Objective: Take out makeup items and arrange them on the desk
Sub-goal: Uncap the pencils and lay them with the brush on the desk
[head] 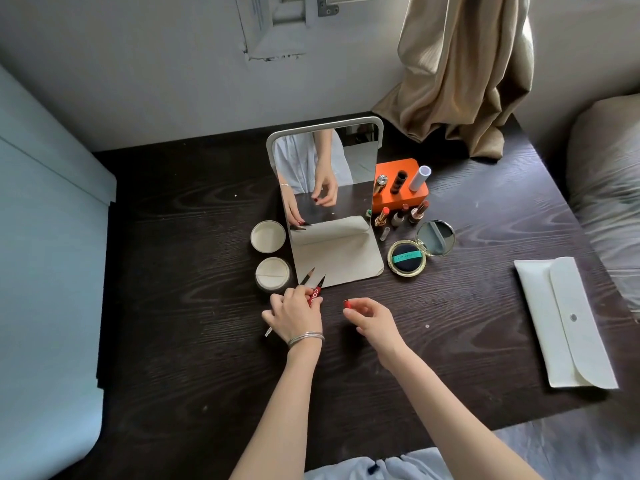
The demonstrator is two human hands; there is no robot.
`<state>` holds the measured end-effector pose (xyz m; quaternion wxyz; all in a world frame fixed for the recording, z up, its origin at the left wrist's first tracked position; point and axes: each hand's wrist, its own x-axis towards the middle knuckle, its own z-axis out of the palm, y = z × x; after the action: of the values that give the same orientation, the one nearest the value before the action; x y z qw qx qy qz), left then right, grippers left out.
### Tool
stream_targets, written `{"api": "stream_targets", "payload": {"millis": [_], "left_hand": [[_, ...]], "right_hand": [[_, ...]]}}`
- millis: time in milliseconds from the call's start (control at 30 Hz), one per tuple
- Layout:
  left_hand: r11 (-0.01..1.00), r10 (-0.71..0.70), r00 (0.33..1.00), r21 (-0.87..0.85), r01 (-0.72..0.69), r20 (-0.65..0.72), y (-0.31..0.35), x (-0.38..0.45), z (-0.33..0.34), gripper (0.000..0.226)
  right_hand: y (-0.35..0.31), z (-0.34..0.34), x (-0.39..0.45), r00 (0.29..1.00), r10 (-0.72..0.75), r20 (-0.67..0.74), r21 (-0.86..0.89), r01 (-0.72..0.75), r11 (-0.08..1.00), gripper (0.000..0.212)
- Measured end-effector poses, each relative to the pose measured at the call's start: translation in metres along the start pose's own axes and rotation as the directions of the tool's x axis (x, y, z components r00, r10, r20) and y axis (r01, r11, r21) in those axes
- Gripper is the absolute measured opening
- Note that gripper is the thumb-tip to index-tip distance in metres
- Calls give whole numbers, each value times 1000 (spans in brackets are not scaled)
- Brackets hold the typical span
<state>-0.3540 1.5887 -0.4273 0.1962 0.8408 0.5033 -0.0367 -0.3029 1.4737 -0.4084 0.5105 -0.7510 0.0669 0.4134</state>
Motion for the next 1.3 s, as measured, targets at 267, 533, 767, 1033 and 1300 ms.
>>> {"api": "stream_targets", "payload": {"millis": [267, 533, 767, 1033, 1300], "left_hand": [[998, -9, 1000, -66, 8, -15, 0, -4, -4, 31], [849, 125, 991, -513, -128, -40, 17, -15, -20, 4], [685, 321, 914, -727, -42, 249, 47, -22, -38, 19], [798, 341, 925, -572, -191, 167, 86, -13, -28, 8], [815, 268, 916, -577, -51, 297, 123, -5, -14, 24]], "right_hand": [[-2, -1, -1, 1000, 1, 3, 33, -1, 999, 20], [-10, -7, -5, 978, -193, -80, 89, 200, 976, 14], [-33, -26, -7, 892, -407, -198, -117, 391, 913, 12], [-52, -56, 3, 869, -468, -158, -348, 394, 850, 12], [-71, -87, 41, 827, -451, -335, -476, 265, 839, 9]]}}
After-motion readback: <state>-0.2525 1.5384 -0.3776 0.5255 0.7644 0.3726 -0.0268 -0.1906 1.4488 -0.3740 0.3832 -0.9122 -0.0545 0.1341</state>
